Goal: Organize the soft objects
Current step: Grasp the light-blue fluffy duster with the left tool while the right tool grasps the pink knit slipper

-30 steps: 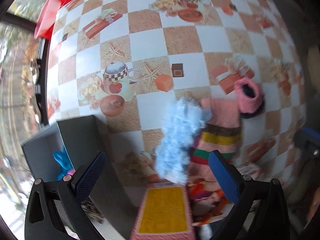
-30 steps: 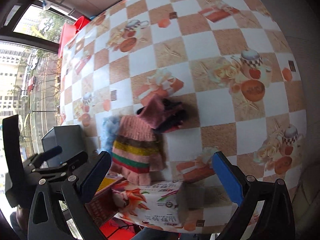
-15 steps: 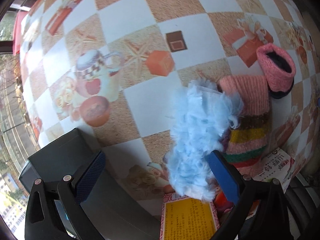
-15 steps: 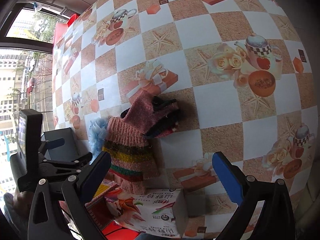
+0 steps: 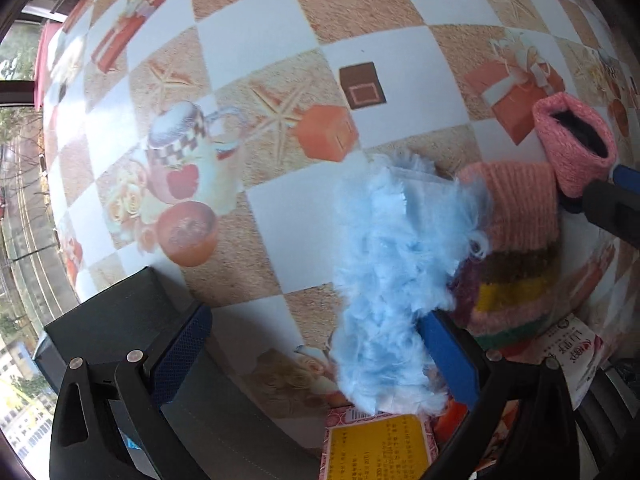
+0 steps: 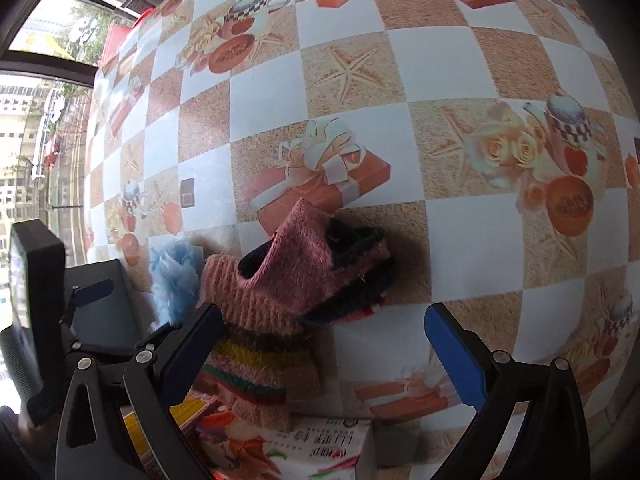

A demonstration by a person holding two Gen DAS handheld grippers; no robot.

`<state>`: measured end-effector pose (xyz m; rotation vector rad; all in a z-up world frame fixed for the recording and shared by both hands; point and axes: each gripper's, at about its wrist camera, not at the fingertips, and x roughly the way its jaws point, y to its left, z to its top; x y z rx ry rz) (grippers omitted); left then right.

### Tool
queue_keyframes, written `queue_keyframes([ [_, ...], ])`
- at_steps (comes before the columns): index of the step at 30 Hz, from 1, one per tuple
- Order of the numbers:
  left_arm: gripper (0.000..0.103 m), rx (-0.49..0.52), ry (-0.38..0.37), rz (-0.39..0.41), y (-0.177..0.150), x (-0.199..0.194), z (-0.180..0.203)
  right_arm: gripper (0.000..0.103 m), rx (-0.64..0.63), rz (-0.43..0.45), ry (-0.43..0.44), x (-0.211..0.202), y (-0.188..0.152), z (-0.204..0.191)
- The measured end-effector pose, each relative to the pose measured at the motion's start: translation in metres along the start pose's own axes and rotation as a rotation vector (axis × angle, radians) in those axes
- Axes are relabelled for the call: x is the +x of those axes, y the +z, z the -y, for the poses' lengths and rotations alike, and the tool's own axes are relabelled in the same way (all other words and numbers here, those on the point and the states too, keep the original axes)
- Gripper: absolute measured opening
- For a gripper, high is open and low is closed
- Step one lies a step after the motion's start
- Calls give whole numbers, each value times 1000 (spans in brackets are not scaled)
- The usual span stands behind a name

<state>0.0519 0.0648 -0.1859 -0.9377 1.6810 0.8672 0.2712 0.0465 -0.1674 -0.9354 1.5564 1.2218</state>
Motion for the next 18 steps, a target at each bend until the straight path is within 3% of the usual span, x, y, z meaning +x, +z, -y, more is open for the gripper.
queue_keyframes([
  [4, 102, 8, -5, -39, 1, 13, 1, 102, -37, 15, -32, 12, 4, -7],
  [6, 102, 7, -6, -35, 3, 14, 1, 95, -27, 25, -28, 14, 5, -5],
  [8, 101, 15, -11, -47, 11, 16, 2, 58, -15, 31, -30, 14, 7, -1],
  [9, 100, 19, -22, -57, 21, 14, 6, 52, -12, 32, -35, 12, 8, 2],
  [11, 89, 26, -65, -70, 22, 15, 5, 35, 2, 35, -7, 8, 9, 11],
  [12, 82, 26, -93, -71, 22, 14, 4, 35, 11, 39, 1, 3, 9, 16],
  [13, 69, 25, -127, -73, 23, 14, 3, 35, 18, 47, 0, -2, 9, 20],
  [16, 27, 65, -128, -58, 26, 5, 16, 35, 34, 62, 12, -16, 7, 29],
  [18, 27, 65, -140, -49, 30, -1, 16, 35, 47, 74, 21, -25, 2, 36],
])
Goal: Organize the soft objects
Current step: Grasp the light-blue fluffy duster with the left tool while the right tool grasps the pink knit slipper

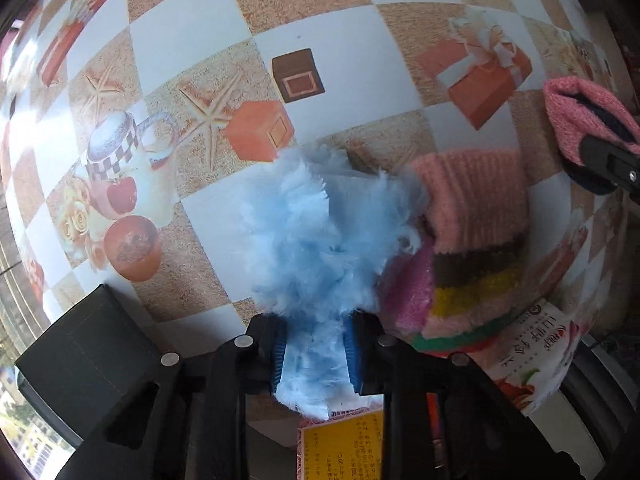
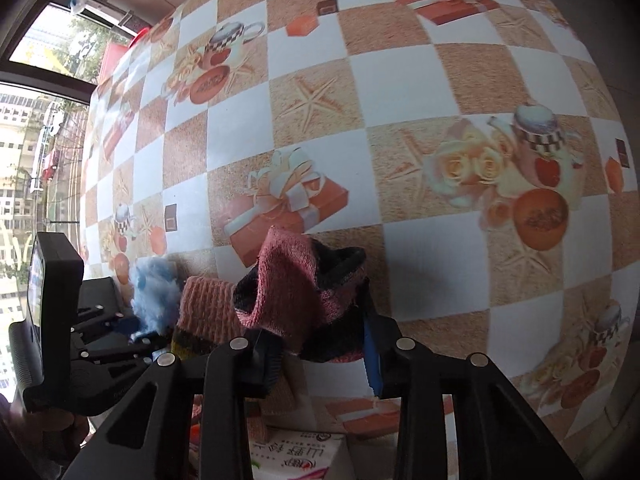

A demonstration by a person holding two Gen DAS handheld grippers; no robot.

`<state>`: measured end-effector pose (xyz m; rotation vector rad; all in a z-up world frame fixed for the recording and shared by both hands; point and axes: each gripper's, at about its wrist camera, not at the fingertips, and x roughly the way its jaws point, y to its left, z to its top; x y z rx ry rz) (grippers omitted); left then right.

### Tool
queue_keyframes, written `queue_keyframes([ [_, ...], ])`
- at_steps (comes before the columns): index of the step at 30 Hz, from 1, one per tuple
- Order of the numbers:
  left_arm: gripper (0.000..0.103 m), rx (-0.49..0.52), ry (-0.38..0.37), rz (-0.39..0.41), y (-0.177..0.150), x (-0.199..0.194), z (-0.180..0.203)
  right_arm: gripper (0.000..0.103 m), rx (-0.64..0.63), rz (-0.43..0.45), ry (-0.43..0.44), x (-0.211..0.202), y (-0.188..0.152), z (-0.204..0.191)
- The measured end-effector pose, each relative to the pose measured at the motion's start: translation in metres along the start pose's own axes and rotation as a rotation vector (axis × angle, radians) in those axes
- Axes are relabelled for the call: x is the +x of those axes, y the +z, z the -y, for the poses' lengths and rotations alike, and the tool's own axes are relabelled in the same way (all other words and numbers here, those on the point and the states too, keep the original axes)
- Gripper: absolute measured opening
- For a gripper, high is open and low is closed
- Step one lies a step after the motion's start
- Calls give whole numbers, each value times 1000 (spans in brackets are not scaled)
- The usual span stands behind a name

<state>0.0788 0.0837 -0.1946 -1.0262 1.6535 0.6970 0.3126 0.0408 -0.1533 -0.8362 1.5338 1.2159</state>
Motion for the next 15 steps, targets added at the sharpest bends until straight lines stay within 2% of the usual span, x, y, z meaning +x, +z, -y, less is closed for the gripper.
queue_keyframes([
  [7, 27, -65, -12, 75, -20, -30, -22, 35, 24, 31, 34, -26, -22, 9],
  [15, 27, -108, -4, 179, -61, -73, -18, 35, 50, 25, 61, -36, -44, 7],
])
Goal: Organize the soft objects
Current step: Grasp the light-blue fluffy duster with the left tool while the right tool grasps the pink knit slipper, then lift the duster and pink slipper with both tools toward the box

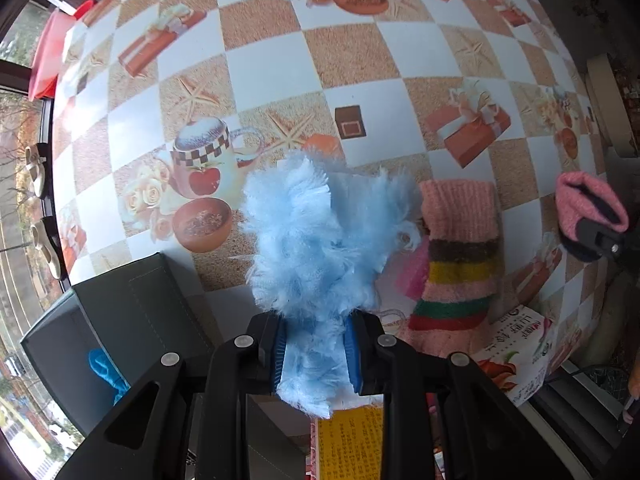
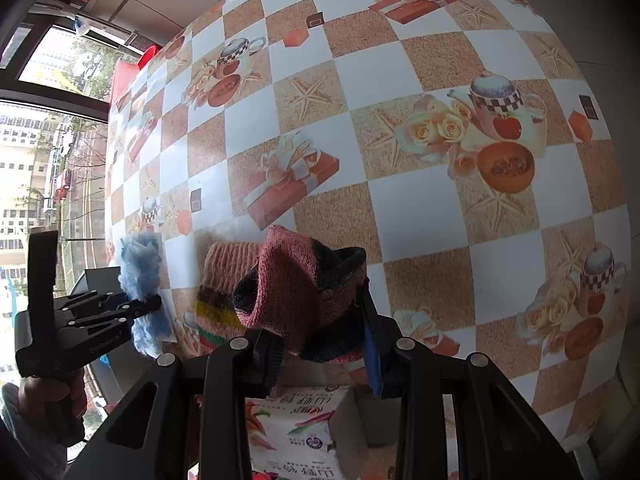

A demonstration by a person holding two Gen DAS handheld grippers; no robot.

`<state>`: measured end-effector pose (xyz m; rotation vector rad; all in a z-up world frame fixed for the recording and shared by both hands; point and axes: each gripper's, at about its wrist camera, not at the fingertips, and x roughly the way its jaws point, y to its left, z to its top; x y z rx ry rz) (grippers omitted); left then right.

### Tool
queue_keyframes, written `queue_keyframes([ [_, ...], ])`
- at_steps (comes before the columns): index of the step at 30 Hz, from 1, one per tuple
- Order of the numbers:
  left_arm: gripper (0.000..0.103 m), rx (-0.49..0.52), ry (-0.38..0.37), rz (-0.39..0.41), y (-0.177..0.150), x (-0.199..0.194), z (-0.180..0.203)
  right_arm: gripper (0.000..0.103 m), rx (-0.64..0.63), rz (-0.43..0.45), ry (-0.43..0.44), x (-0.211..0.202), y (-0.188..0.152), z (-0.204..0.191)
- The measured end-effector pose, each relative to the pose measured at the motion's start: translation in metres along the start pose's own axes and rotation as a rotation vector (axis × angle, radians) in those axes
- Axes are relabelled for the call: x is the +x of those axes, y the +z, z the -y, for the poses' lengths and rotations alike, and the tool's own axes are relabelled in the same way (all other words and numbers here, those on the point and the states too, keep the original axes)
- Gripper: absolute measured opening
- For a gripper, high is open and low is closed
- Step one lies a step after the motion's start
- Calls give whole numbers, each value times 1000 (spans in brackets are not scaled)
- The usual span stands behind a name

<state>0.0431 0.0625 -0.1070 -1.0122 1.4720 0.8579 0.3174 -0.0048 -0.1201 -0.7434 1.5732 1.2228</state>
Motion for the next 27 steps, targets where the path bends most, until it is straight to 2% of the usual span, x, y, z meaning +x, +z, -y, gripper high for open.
queue_keyframes([
  [10, 27, -14, -22, 132, -35, -57, -1, 35, -3, 21, -8, -15, -18, -8],
  [12, 27, -15, -17, 153, -23, -52, 8, 35, -11, 27, -8, -19, -21, -11],
  [18, 27, -29, -27, 196, -30, -42, 25, 35, -32, 44, -4, -28, -30, -22],
  [27, 27, -70, -19, 289, -61, -75, 21, 35, -106, 66, -3, -45, -50, -47],
])
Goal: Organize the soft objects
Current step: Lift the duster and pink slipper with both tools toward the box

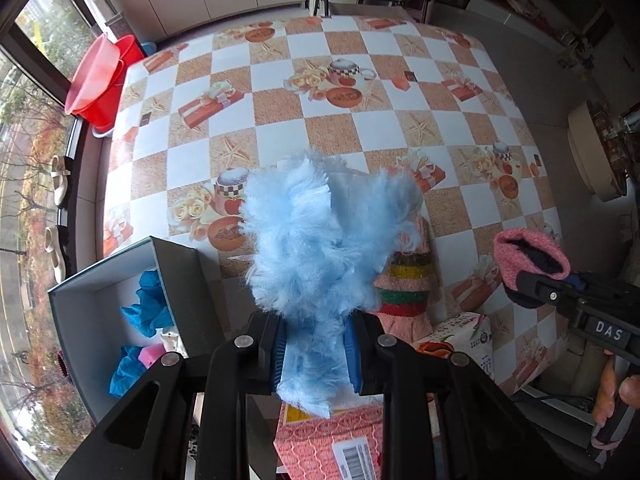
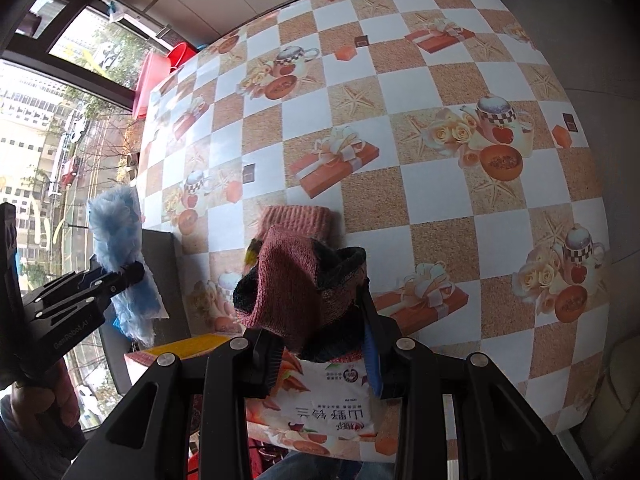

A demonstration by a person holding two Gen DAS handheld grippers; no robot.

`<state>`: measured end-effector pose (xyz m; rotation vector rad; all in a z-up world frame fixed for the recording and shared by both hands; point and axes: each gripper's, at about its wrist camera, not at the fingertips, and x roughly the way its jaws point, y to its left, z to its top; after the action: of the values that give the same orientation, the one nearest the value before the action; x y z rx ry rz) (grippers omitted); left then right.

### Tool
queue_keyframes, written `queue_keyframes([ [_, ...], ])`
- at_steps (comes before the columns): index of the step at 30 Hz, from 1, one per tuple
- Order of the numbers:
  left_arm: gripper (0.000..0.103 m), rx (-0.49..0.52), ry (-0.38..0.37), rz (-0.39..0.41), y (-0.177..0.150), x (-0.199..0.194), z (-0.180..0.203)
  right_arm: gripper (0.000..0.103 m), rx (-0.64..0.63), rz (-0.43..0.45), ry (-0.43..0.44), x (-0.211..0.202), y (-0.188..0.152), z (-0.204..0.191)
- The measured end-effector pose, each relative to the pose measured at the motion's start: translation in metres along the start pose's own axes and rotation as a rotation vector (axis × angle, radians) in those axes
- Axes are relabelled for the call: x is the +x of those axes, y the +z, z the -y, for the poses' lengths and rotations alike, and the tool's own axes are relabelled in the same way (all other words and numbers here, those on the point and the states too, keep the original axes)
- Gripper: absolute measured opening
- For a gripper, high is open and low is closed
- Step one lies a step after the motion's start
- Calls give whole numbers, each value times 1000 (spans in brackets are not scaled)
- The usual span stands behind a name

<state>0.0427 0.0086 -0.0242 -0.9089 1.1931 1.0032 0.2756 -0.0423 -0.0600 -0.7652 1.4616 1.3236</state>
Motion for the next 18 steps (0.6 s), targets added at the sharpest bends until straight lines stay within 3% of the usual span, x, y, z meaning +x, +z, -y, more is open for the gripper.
queue_keyframes([
  [11, 27, -11, -15, 81, -26, -44, -5, 35, -50, 4, -5, -17, -27, -18],
  [18, 27, -14, -45, 91, -49, -55, -4, 35, -86, -12, -22, -24, -50, -27],
])
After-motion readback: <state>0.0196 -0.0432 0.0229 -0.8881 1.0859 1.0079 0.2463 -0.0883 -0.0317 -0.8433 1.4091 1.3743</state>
